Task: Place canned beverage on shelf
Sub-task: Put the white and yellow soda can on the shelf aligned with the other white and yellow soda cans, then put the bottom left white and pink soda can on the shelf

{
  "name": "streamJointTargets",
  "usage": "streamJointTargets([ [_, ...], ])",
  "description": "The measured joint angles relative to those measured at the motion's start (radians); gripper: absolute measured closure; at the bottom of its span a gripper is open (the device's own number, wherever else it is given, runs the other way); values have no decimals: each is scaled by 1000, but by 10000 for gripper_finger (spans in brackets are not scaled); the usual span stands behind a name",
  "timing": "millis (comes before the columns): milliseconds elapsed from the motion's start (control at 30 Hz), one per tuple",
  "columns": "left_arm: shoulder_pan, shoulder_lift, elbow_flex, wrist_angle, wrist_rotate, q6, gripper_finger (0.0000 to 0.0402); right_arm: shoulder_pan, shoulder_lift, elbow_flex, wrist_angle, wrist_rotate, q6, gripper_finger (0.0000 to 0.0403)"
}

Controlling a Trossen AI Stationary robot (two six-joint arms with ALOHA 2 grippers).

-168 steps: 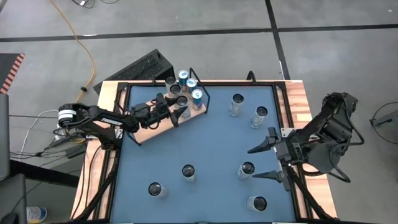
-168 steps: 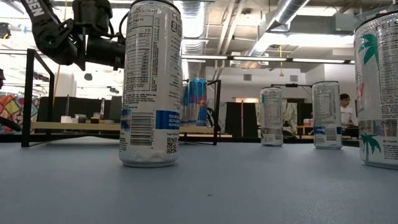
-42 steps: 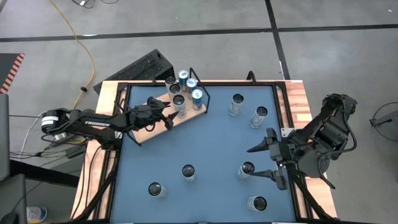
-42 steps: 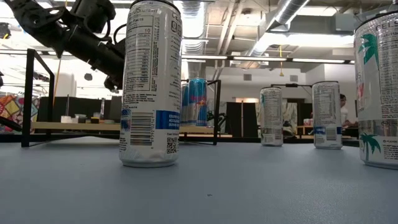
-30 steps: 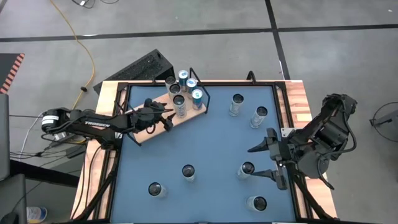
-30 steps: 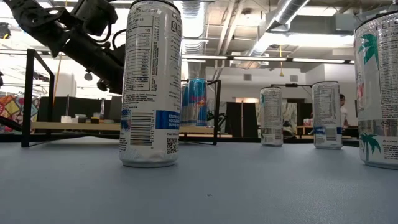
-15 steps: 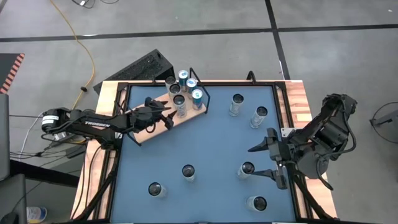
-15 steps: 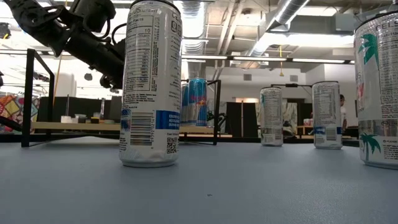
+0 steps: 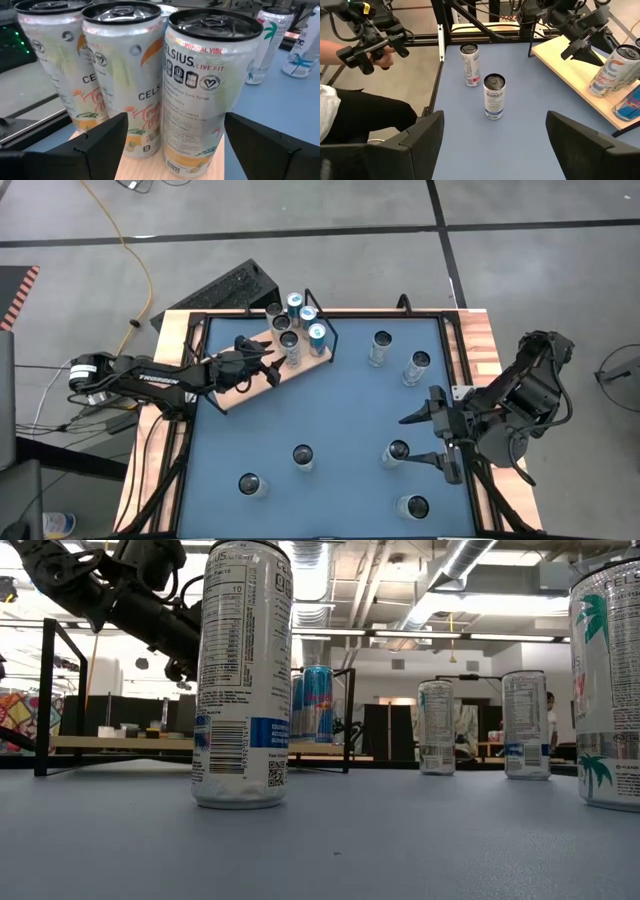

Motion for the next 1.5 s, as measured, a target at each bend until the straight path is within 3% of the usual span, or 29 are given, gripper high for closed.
streamJointTargets([
  [300, -8, 89, 25, -1, 18, 6, 84, 0, 0, 0, 3, 0, 3, 69],
  [667, -55, -94, 25, -258, -25, -12, 84, 0, 0, 0, -5, 0, 2, 69],
  [733, -72, -144, 25, -314, 21, -51, 84, -2, 10, -2, -6, 1, 4, 69],
  [833, -114, -236, 25, -383, 182, -136, 84, -10, 30, -25, -14, -1, 7, 69],
  [967, -221, -342, 25, -395, 408, -232, 84, -15, 55, -69, -11, -2, 7, 69],
  [1067, -345, -392, 45, -403, 453, -275, 84, -35, 99, -76, -8, -7, -2, 69],
  [1300, -676, -345, 200, -428, 298, -241, 84, -97, 199, -77, 3, -53, -61, 69],
  [1500, -889, -224, 351, -616, 179, -328, 84, -124, 253, -77, 73, -66, -126, 69],
])
